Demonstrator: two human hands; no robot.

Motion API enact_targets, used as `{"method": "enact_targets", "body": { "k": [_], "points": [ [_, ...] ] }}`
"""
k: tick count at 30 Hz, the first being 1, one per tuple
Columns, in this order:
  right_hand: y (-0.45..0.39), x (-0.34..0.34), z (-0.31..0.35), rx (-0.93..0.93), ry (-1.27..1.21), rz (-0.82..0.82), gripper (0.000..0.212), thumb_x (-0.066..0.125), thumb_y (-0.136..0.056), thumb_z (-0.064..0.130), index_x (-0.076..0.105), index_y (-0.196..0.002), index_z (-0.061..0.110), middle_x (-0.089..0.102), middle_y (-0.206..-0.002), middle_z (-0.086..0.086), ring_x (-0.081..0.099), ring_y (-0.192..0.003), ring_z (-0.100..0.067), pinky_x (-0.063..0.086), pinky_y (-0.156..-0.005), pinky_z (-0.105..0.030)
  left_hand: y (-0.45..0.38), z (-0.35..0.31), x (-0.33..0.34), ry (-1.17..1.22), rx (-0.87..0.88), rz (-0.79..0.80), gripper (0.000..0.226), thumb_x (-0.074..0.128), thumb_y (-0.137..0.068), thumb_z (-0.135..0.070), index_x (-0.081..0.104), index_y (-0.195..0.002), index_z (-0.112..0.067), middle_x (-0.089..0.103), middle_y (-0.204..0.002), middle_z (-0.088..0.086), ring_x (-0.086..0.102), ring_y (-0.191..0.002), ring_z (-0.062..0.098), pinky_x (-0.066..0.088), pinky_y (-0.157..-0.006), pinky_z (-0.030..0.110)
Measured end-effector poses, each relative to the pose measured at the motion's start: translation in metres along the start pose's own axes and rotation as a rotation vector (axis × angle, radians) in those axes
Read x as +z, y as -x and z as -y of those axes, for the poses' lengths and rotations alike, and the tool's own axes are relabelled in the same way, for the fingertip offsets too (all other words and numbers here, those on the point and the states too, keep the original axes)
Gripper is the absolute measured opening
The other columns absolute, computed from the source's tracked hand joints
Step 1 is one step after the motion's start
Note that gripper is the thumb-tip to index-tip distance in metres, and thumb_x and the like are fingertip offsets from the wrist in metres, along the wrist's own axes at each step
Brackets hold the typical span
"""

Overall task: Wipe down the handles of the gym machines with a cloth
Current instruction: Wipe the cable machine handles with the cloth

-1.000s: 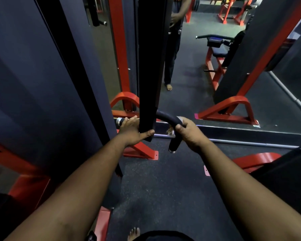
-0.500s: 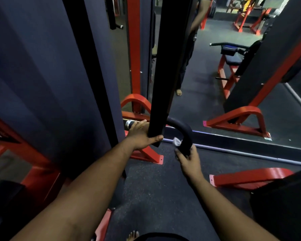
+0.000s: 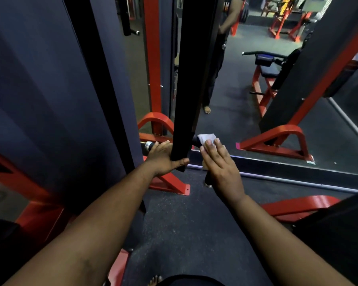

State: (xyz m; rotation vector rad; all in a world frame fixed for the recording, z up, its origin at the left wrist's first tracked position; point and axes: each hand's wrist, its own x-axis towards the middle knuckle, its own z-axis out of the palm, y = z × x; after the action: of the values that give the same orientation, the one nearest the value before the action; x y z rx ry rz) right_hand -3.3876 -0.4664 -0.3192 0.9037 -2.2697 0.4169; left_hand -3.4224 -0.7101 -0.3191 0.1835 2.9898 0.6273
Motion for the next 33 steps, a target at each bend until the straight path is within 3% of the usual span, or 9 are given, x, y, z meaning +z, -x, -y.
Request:
{"method": "enact_targets", "body": {
  "k": [4, 6, 13, 17, 22, 25, 28, 31, 33],
  "points": [
    [0.022, -0.011, -0.013, -0.138, 0.156, 0.100, 0.047, 0.035, -0.105, 0.002, 0.050, -0.149, 0.011, 0.042, -0.159, -0.006, 0.032, -0.151, -0.034, 0.039, -0.112, -0.061, 0.001, -0.002, -0.002, -0.008, 0.007, 0.008, 0.081, 0.049, -0.090, -0.076, 0.042, -0.153, -0.025, 0.047, -0.156, 0.000, 0.031, -0.150, 0.022, 0.015, -0.124, 0.047],
    [0.034, -0.013, -0.021, -0.189, 0.204, 0.164, 0.048, 0.026, -0.109, 0.009, 0.051, -0.149, 0.013, 0.043, -0.158, -0.001, 0.027, -0.153, -0.031, 0.038, -0.111, -0.063, 0.003, -0.004, -0.004, -0.005, 0.010, 0.015, 0.081, 0.050, -0.091, -0.074, 0.041, -0.153, -0.023, 0.045, -0.157, 0.000, 0.029, -0.152, 0.022, 0.013, -0.125, 0.047],
    [0.054, -0.003, -0.026, -0.167, 0.309, 0.242, 0.046, 0.035, -0.107, 0.010, 0.054, -0.148, 0.016, 0.043, -0.159, 0.001, 0.022, -0.155, -0.028, 0.030, -0.112, -0.071, -0.002, 0.000, -0.003, -0.015, 0.022, 0.046, 0.083, 0.043, -0.090, -0.079, 0.039, -0.155, -0.027, 0.045, -0.156, -0.003, 0.028, -0.152, 0.021, 0.009, -0.125, 0.047],
    [0.083, 0.008, -0.023, -0.164, 0.358, 0.368, 0.054, 0.043, -0.092, 0.009, 0.058, -0.144, 0.017, 0.057, -0.148, 0.003, 0.011, -0.158, -0.027, 0.022, -0.112, -0.075, -0.004, 0.000, -0.001, -0.015, 0.029, 0.023, 0.083, 0.044, -0.090, -0.080, 0.042, -0.153, -0.027, 0.049, -0.152, -0.002, 0.033, -0.149, 0.023, 0.013, -0.124, 0.048],
    [0.053, -0.020, 0.003, -0.105, 0.219, 0.152, 0.048, 0.057, -0.096, 0.005, 0.060, -0.143, 0.016, 0.059, -0.145, 0.001, 0.035, -0.150, -0.025, 0.019, -0.112, -0.077, -0.005, 0.002, -0.001, -0.031, 0.028, 0.025, 0.083, 0.043, -0.089, -0.080, 0.043, -0.152, -0.026, 0.049, -0.152, -0.001, 0.033, -0.149, 0.024, 0.014, -0.123, 0.049],
    [0.015, -0.030, 0.004, -0.087, 0.232, 0.100, 0.043, 0.041, -0.104, 0.010, 0.060, -0.142, 0.015, 0.056, -0.149, 0.001, 0.035, -0.150, -0.029, 0.018, -0.109, -0.080, -0.007, 0.001, 0.000, -0.036, 0.033, 0.024, 0.082, 0.043, -0.089, -0.080, 0.044, -0.150, -0.026, 0.050, -0.152, -0.001, 0.034, -0.148, 0.024, 0.015, -0.123, 0.049],
    [0.018, -0.016, -0.012, -0.145, 0.326, 0.225, 0.046, 0.036, -0.102, 0.018, 0.061, -0.141, 0.014, 0.050, -0.154, 0.000, 0.012, -0.157, -0.030, 0.013, -0.109, -0.083, -0.006, -0.001, -0.002, -0.033, 0.034, 0.028, 0.082, 0.042, -0.089, -0.080, 0.043, -0.151, -0.026, 0.049, -0.153, 0.000, 0.033, -0.149, 0.024, 0.014, -0.124, 0.049],
    [0.036, -0.004, -0.020, -0.145, 0.328, 0.228, 0.053, 0.019, -0.112, 0.021, 0.064, -0.137, 0.013, 0.059, -0.146, 0.000, 0.005, -0.158, -0.030, 0.016, -0.109, -0.082, -0.004, 0.000, -0.004, -0.008, 0.045, 0.027, 0.079, 0.045, -0.091, -0.077, 0.042, -0.152, -0.026, 0.048, -0.154, -0.002, 0.031, -0.150, 0.023, 0.011, -0.125, 0.048],
    [0.043, 0.000, -0.021, -0.125, 0.320, 0.237, 0.047, 0.026, -0.110, 0.017, 0.067, -0.134, 0.013, 0.066, -0.136, 0.002, 0.006, -0.158, -0.031, 0.020, -0.107, -0.082, -0.004, 0.000, -0.003, -0.001, 0.048, 0.031, 0.080, 0.045, -0.091, -0.077, 0.042, -0.153, -0.026, 0.047, -0.155, -0.002, 0.030, -0.150, 0.023, 0.011, -0.125, 0.048]
  ]
}}
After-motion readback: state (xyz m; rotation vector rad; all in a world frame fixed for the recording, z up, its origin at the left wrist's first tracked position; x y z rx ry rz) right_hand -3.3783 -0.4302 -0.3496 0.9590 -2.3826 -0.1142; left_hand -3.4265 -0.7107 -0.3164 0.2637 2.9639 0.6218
